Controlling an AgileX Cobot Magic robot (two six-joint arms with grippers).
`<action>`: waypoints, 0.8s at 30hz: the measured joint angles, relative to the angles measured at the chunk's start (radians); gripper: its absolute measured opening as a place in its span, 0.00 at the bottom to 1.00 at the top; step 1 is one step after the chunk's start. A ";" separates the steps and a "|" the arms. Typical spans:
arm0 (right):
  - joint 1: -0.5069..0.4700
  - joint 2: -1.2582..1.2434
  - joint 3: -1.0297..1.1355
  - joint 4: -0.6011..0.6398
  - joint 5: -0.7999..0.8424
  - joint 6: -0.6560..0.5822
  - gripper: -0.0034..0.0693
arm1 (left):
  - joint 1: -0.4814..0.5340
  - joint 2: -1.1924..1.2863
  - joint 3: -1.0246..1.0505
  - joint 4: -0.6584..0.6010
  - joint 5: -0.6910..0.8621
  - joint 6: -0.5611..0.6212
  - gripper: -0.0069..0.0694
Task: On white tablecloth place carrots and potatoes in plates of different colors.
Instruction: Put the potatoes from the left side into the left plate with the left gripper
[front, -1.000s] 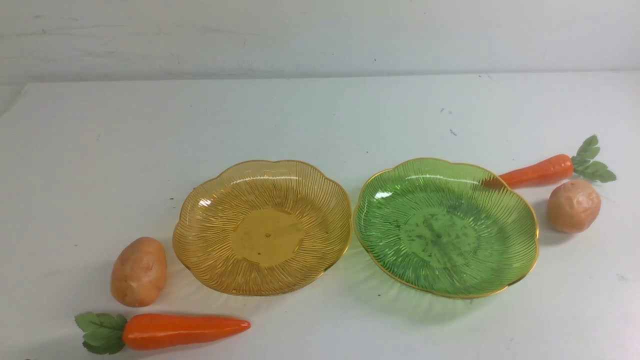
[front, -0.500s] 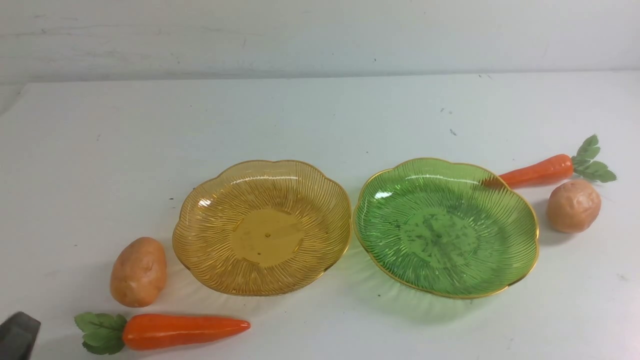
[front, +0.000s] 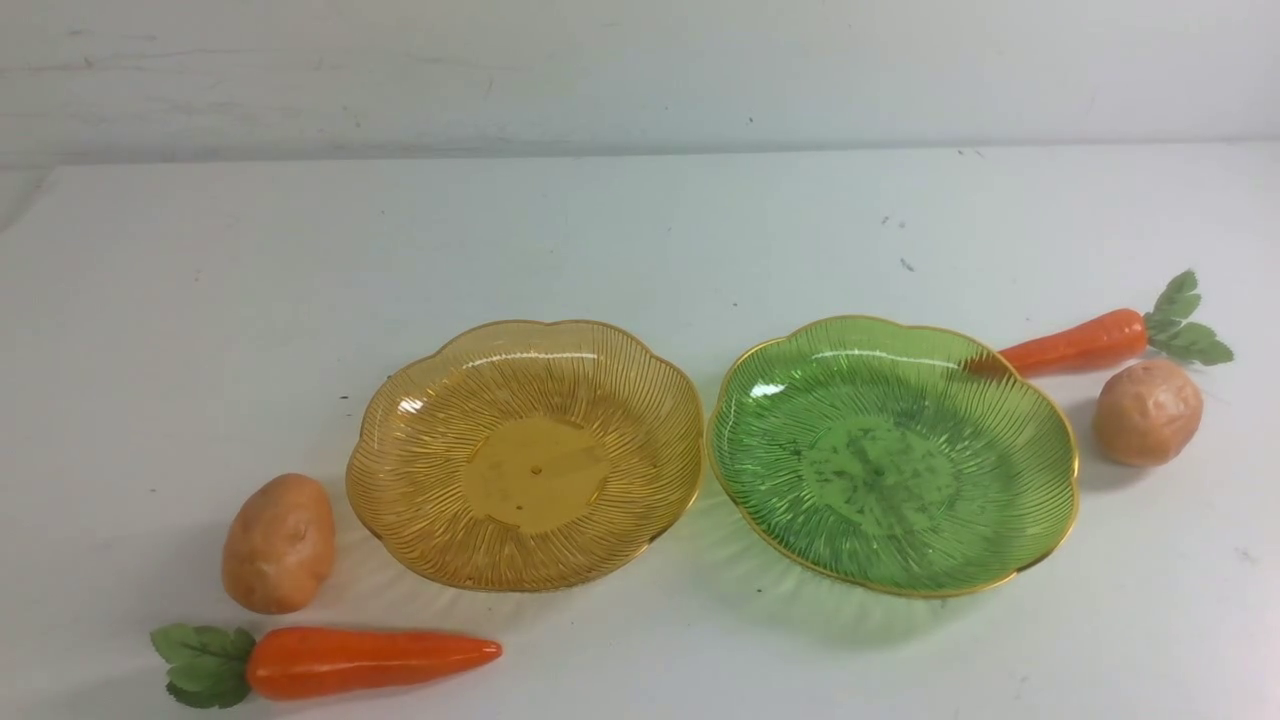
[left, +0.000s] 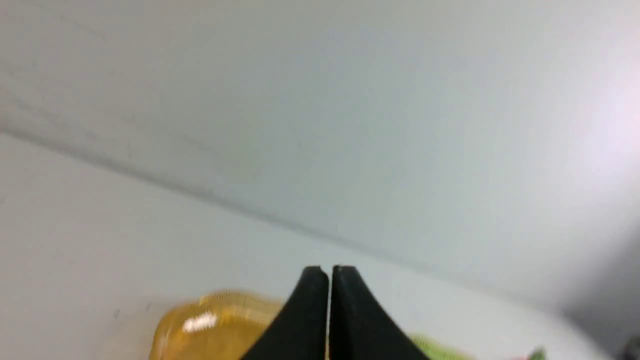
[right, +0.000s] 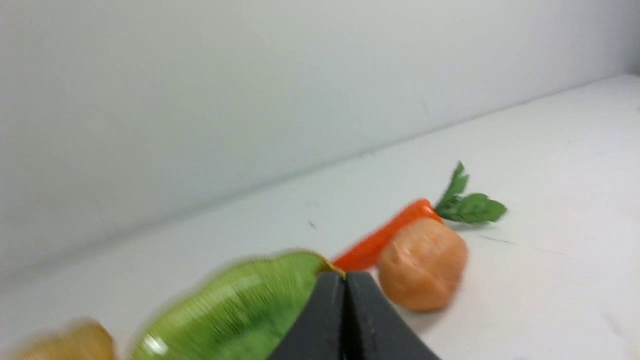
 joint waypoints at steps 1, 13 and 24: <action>0.000 0.000 0.000 0.120 -0.060 0.052 0.03 | 0.000 0.066 -0.058 0.028 0.119 0.017 0.09; 0.000 0.000 0.000 0.462 -0.152 0.106 0.03 | 0.000 0.815 -0.430 0.429 0.738 0.046 0.09; 0.000 0.015 -0.107 0.439 0.165 -0.047 0.03 | 0.000 1.118 -0.499 0.419 0.642 0.107 0.09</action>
